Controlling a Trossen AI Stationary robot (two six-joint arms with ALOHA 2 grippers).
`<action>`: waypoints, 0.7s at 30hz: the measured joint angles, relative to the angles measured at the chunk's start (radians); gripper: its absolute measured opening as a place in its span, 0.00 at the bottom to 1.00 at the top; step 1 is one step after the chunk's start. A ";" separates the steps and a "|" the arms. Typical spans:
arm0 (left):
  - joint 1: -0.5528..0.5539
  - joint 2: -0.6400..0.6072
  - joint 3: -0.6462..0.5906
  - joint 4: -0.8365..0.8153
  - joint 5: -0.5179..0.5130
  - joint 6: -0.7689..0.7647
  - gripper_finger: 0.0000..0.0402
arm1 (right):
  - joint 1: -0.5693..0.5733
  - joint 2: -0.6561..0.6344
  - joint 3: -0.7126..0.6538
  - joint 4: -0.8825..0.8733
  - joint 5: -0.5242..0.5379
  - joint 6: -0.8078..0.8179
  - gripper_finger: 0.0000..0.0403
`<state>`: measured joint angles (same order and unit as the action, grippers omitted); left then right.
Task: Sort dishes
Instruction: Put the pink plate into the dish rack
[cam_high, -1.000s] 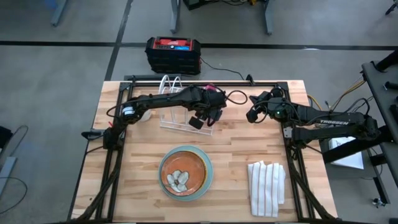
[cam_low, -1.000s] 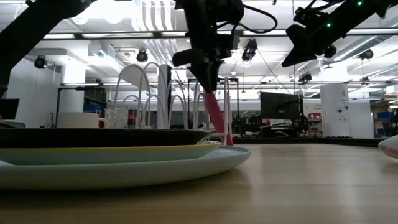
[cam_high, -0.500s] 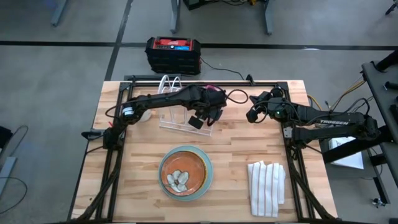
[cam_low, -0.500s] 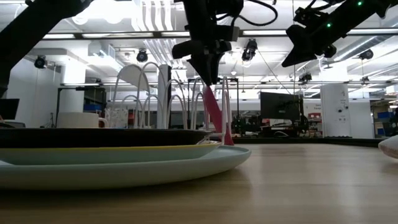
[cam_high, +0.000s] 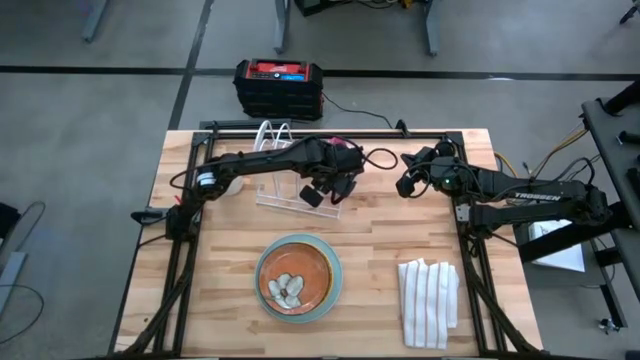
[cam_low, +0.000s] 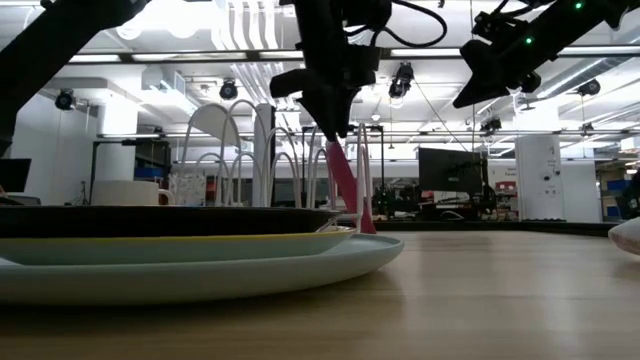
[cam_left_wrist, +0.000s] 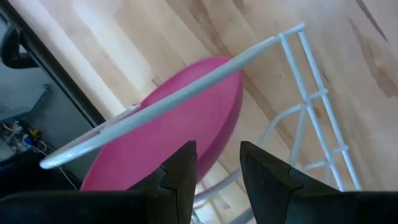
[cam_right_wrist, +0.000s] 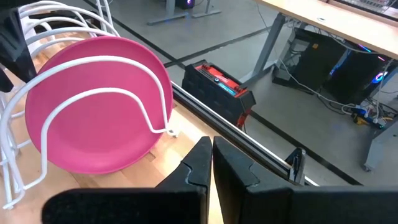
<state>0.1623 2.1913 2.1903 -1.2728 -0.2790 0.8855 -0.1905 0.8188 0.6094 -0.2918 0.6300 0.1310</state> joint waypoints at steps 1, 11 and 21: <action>0.000 0.002 0.000 0.008 0.000 0.008 0.28 | 0.000 0.000 0.000 0.000 0.000 0.000 0.02; -0.002 0.071 0.006 0.012 -0.025 0.026 0.28 | 0.000 0.000 0.000 -0.009 0.000 0.002 0.02; -0.003 0.075 0.006 -0.001 -0.045 0.027 0.19 | 0.000 0.000 0.000 -0.009 0.000 0.001 0.02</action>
<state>0.1596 2.2665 2.1968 -1.2739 -0.3237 0.9123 -0.1905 0.8188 0.6094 -0.3012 0.6300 0.1318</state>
